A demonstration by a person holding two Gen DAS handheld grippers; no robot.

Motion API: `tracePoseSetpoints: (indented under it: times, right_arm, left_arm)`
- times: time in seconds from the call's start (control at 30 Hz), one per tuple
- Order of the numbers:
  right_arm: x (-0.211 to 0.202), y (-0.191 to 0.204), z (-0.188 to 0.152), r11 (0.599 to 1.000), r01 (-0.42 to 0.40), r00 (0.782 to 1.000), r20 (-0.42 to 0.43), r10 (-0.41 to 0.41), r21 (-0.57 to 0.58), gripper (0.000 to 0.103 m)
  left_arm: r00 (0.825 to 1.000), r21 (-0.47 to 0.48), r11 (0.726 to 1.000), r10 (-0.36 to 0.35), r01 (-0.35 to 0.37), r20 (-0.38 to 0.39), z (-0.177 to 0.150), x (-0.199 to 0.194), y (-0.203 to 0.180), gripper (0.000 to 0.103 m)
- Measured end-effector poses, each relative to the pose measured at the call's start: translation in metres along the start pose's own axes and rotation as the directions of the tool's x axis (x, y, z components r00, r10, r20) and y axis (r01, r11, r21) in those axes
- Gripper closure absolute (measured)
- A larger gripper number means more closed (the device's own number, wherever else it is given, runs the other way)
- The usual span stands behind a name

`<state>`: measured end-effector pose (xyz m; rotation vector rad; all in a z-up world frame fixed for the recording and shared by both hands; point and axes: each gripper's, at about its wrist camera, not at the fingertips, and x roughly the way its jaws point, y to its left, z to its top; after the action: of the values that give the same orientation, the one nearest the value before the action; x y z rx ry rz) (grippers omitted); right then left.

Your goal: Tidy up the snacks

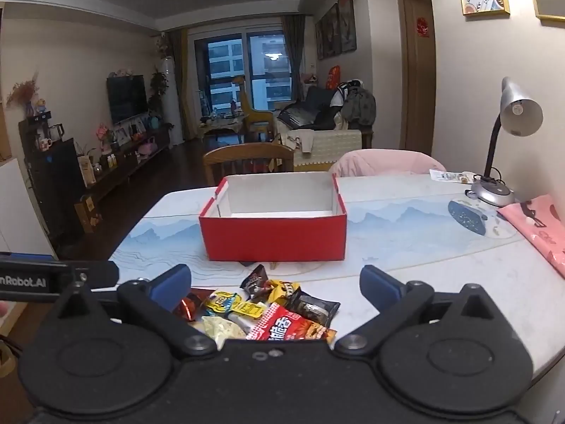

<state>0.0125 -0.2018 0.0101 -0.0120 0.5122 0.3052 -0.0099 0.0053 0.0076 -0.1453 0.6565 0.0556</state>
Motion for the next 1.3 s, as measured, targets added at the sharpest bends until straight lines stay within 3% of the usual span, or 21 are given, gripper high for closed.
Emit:
tracePoseSetpoints:
  times: [1.3]
  right_arm:
    - [-0.0085, 0.0029, -0.0034, 0.999, -0.041, 0.999, 0.005, 0.041, 0.011, 0.001]
  left_arm:
    - [0.999, 0.001, 1.000, -0.014, 0.014, -0.029, -0.0077, -0.0059, -0.0019, 0.000]
